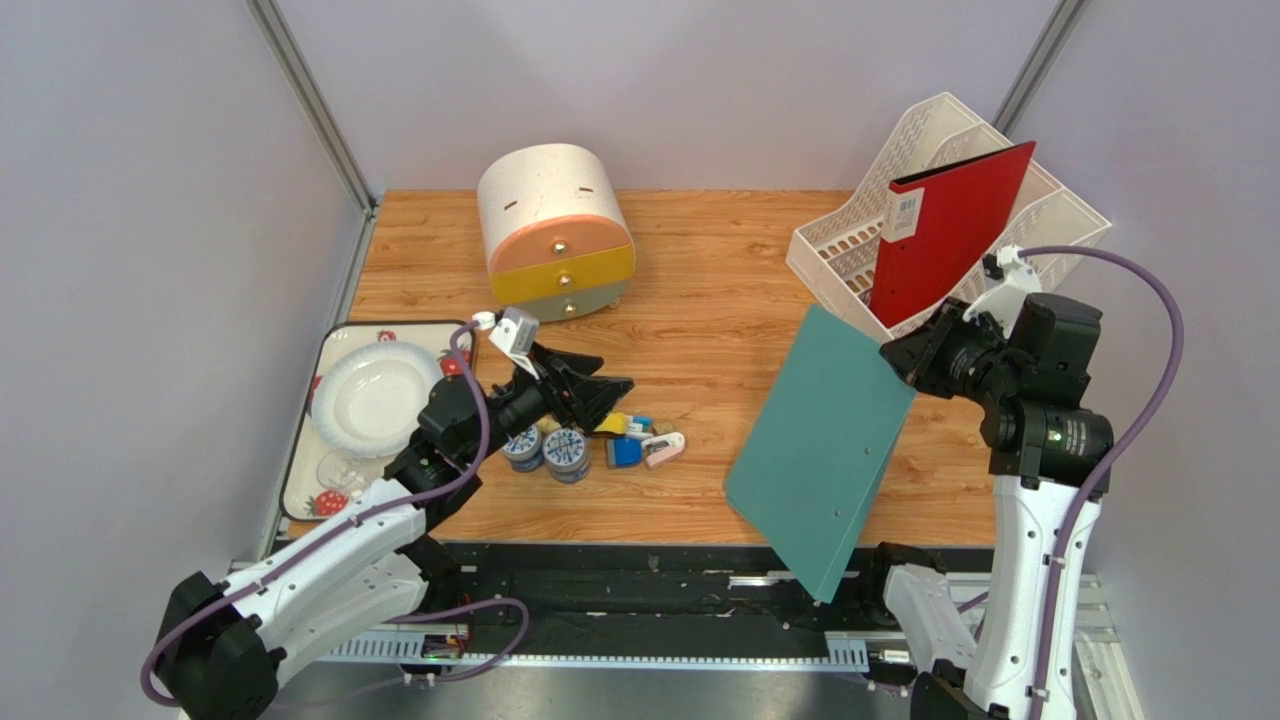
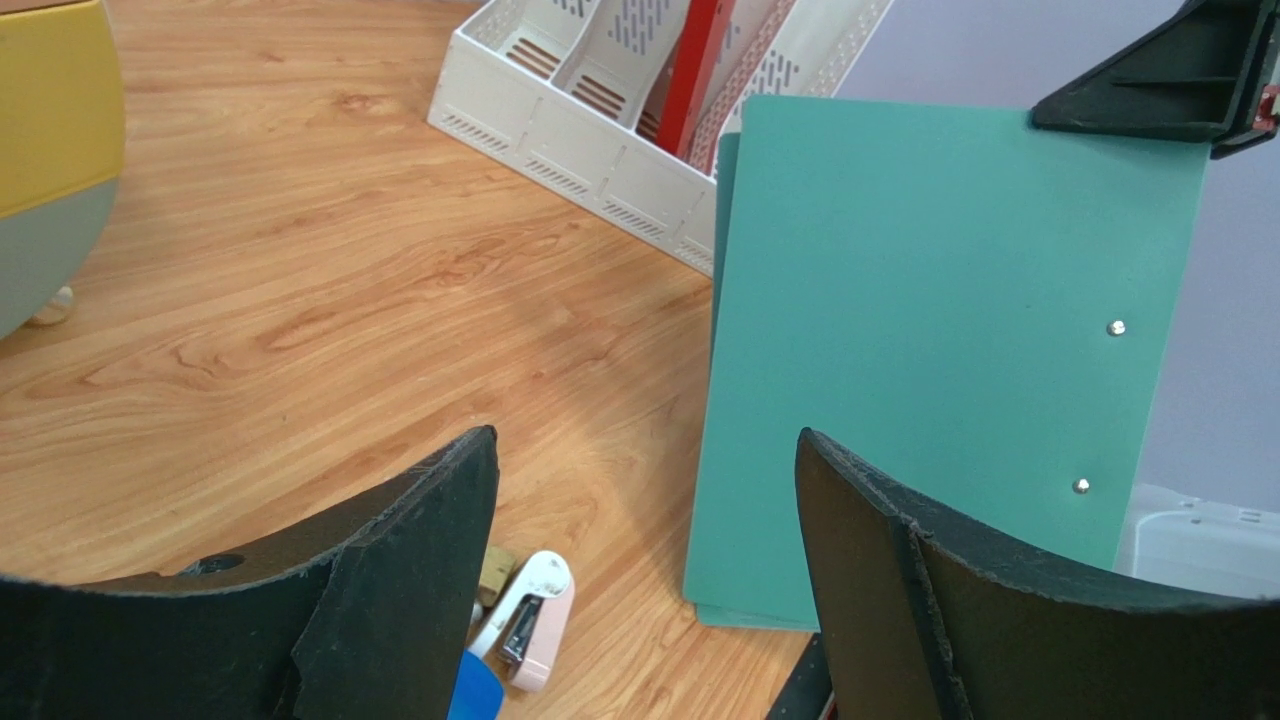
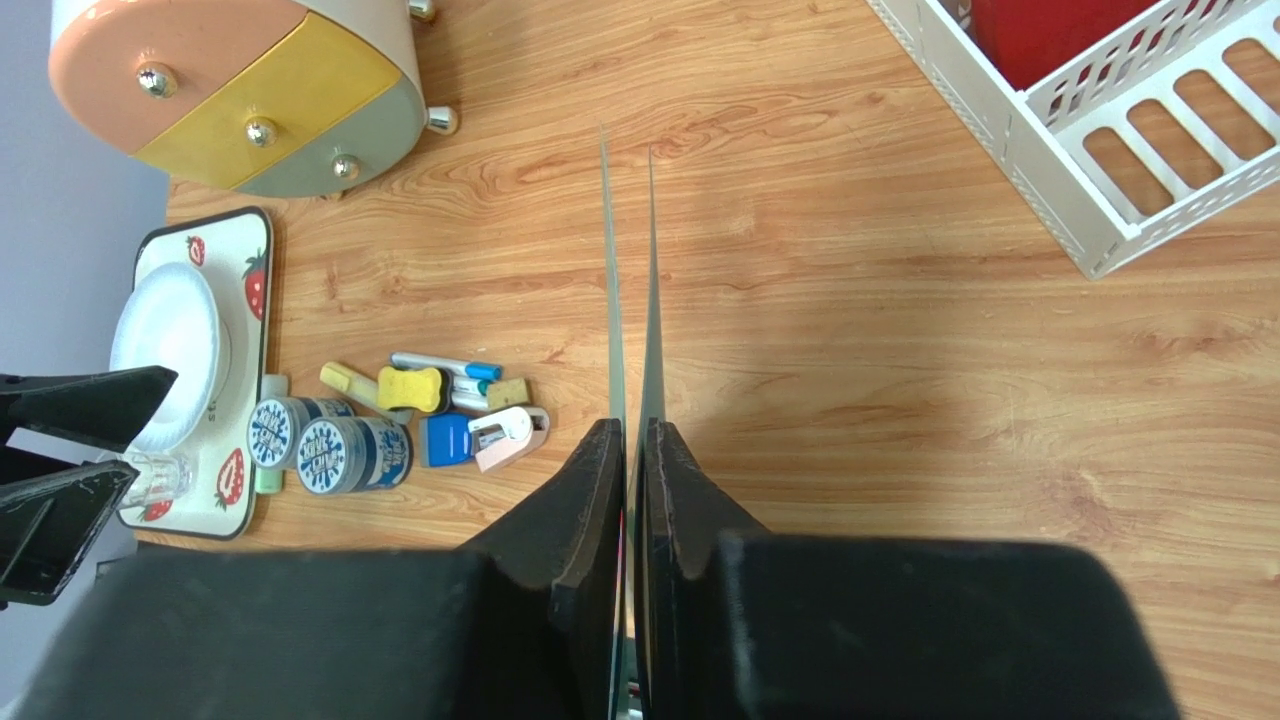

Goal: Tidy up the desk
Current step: Place the folder in the storage box.

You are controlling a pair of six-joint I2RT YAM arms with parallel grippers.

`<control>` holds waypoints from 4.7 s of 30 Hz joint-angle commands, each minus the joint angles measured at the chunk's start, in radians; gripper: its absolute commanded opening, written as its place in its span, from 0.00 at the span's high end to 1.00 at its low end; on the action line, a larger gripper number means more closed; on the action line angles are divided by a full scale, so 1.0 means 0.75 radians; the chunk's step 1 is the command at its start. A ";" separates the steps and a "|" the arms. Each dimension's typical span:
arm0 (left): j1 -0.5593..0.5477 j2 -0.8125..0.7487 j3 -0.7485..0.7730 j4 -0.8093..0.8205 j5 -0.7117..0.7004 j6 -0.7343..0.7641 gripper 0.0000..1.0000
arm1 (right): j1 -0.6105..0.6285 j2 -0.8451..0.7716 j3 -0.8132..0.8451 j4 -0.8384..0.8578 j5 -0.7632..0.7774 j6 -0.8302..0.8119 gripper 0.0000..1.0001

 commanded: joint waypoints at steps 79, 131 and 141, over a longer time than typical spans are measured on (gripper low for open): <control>0.003 0.165 0.028 0.204 0.067 -0.069 0.20 | 0.939 -0.067 -0.363 0.500 1.044 -0.065 0.98; 0.003 -0.007 0.024 0.061 0.024 -0.044 0.20 | 0.938 -0.139 0.497 -0.375 1.782 0.195 1.00; 0.005 -0.048 0.038 -0.003 0.014 -0.022 0.20 | 0.938 -0.135 0.320 0.066 2.019 0.103 1.00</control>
